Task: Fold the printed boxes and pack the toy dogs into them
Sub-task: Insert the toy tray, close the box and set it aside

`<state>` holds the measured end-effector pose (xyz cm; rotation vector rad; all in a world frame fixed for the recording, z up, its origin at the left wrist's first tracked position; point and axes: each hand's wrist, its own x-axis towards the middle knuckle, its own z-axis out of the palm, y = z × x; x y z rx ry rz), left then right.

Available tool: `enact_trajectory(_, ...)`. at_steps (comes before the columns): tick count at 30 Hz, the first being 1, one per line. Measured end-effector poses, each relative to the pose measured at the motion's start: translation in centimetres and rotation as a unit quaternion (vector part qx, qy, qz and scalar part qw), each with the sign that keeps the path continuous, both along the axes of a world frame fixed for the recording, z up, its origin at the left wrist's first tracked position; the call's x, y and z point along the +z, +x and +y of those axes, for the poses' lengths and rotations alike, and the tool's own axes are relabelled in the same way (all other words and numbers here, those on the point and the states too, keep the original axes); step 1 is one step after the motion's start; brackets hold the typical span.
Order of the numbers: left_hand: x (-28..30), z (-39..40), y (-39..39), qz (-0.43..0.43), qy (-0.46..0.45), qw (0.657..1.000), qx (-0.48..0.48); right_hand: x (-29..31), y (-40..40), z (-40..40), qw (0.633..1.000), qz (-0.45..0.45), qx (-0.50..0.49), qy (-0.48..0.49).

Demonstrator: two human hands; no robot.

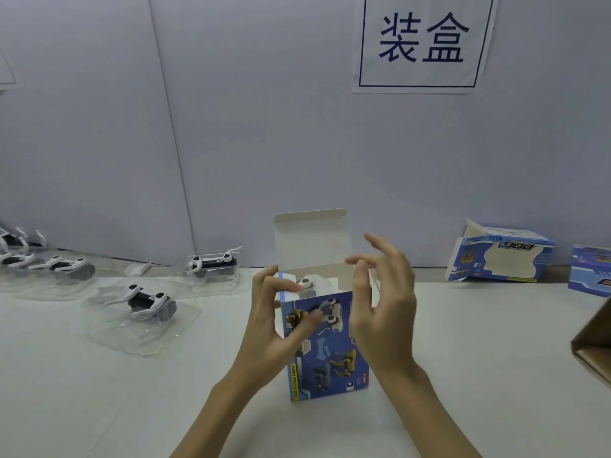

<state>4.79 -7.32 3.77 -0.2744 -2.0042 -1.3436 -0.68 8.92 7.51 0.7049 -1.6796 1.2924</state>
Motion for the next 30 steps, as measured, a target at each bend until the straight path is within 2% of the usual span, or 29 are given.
enact_trajectory(3, 0.6, 0.1, -0.1, -0.036, 0.06, 0.997, -0.015, -0.2, -0.9, 0.5, 0.988, -0.129, 0.08, -0.037)
enact_trajectory(5, 0.9, 0.2, -0.1, -0.054, 0.134, 0.988, -0.056, -0.2, -1.2, 0.7, 0.949, -0.23, 0.201, -0.071)
enact_trajectory(7, 1.1, 0.2, -0.1, -0.056, 0.198, 0.974, -0.094, -0.3, -1.3, 0.8, 0.918, -0.276, 0.264, -0.109)
enact_trajectory(12, 1.2, -0.2, -0.3, -0.064, 0.217, 0.968, -0.114, -0.4, -1.5, 0.4, 0.89, -0.293, 0.315, -0.153)
enact_trajectory(16, 1.6, -0.3, -0.4, -0.021, 0.203, 0.97, -0.134, -1.1, -1.2, 0.1, 0.903, -0.252, 0.295, -0.184)
enact_trajectory(20, 1.3, -0.2, -0.4, 0.006, 0.051, 0.998, -0.046, -1.8, -0.8, -0.2, 0.898, -0.233, 0.289, -0.234)
enact_trajectory(22, 0.9, -0.3, -0.3, 0.025, 0.012, 0.999, -0.033, -2.0, -1.0, -0.4, 0.896, -0.234, 0.29, -0.24)
enact_trajectory(25, 0.6, -0.4, -0.1, 0.02, 0.007, 0.999, -0.048, -2.3, -1.3, -0.5, 0.901, -0.226, 0.29, -0.229)
enact_trajectory(30, 0.9, 0.1, -0.3, 0.016, 0.072, 0.996, -0.053, -2.6, -1.6, -0.3, 0.909, -0.239, 0.277, -0.199)
